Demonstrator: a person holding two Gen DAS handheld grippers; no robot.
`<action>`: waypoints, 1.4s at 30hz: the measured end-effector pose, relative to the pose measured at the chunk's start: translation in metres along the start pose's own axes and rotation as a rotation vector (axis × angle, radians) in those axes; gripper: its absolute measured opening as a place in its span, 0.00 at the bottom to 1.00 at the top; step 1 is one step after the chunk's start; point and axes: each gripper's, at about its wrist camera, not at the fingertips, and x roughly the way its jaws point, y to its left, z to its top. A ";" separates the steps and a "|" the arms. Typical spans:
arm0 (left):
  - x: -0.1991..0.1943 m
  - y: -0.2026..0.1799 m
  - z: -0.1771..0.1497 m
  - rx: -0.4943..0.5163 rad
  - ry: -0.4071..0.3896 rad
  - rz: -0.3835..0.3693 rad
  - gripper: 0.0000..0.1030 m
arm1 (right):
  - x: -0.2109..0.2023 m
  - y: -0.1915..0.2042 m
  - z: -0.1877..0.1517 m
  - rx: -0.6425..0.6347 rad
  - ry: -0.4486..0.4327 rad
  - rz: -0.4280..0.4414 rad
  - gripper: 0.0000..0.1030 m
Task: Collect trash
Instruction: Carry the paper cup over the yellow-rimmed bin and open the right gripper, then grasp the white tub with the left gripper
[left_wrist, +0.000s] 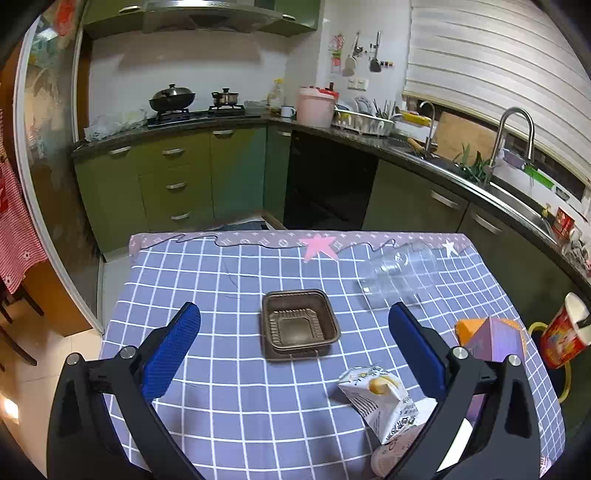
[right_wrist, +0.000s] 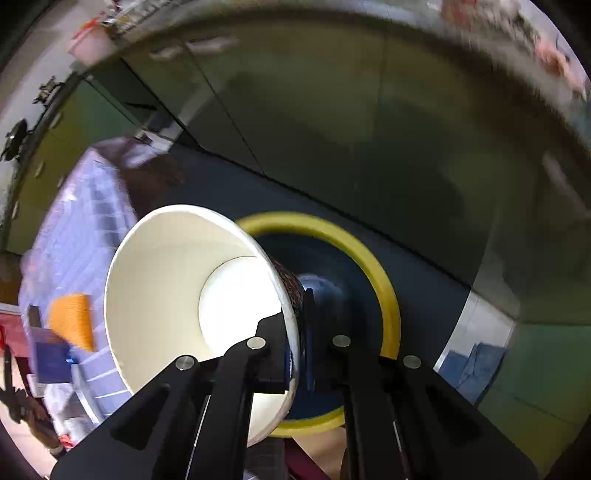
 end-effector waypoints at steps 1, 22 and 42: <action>0.001 -0.001 -0.001 0.004 0.002 -0.003 0.94 | 0.017 -0.004 -0.001 0.010 0.016 0.011 0.06; -0.004 0.005 0.002 -0.040 0.018 -0.086 0.94 | 0.040 0.054 -0.027 -0.097 -0.031 0.076 0.49; -0.022 -0.061 -0.040 0.213 0.222 -0.120 0.94 | 0.030 0.050 -0.071 -0.154 -0.017 0.166 0.57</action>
